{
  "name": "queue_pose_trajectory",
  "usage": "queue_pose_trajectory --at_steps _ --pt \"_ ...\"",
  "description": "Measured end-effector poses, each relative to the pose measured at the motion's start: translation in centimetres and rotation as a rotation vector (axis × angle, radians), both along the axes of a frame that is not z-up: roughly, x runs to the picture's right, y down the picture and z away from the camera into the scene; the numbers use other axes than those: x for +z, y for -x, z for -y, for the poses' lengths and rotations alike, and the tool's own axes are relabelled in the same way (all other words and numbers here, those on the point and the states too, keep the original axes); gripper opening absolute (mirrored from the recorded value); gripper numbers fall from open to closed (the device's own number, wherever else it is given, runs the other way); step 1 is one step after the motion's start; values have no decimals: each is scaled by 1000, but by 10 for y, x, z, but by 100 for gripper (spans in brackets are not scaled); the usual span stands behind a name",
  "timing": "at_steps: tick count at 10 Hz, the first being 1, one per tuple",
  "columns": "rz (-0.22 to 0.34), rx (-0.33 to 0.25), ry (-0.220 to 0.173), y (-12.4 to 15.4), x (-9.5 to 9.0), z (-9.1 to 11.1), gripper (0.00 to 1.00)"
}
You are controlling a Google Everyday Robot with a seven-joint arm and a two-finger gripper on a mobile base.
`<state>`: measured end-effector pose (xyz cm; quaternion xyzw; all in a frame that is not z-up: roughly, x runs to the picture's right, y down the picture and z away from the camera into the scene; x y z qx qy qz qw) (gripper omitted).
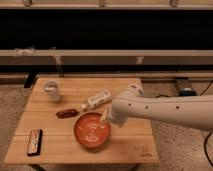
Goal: Pick up the ceramic bowl
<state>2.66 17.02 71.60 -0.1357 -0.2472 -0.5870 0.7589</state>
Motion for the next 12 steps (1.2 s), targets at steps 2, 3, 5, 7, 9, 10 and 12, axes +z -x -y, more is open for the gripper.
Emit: queue_pose_trajectory --at_steps 2,3,5,7,9,10,12 --pt "0 0 0 0 0 0 64" --pt "-1 -1 1 0 0 0 64" --pt "3 -88 4 0 4 4 64" --pt "40 -218 -1 6 19 14 64" --pt "60 -279 9 13 41 20 64" --pt "73 -303 15 19 50 20 64" --pt "82 -333 26 22 67 15 64"
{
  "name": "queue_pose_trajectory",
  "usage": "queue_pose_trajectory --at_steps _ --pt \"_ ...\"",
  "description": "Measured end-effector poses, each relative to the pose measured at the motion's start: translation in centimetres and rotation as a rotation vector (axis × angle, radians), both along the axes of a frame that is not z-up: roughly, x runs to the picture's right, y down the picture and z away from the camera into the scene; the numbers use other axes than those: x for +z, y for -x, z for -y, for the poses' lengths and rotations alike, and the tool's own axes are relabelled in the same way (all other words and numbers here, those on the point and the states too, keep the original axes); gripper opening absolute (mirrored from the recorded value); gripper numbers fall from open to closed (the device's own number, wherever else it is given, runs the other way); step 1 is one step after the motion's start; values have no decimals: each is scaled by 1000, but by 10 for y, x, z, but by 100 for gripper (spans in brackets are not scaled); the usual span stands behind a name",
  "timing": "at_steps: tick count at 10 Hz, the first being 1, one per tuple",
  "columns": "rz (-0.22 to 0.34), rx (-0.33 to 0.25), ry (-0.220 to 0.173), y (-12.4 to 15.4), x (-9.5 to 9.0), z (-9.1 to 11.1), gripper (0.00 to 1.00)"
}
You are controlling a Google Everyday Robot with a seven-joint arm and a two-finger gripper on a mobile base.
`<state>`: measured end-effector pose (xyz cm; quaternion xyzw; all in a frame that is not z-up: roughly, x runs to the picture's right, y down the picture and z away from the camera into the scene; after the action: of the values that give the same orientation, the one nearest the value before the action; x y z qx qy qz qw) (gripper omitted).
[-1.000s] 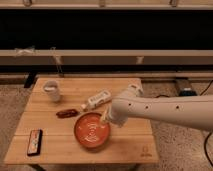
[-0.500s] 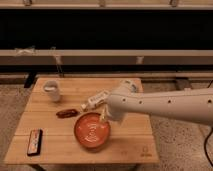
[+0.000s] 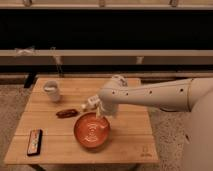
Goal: Pick up the ceramic bowl
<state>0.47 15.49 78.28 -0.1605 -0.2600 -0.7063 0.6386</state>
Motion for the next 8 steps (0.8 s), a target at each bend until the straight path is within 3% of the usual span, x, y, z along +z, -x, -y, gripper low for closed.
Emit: queue_pose_trajectory --at_steps 4,8 --pt "6 -35 12 1 29 -8 64" --pt "-7 -61 50 -4 47 -24 64"
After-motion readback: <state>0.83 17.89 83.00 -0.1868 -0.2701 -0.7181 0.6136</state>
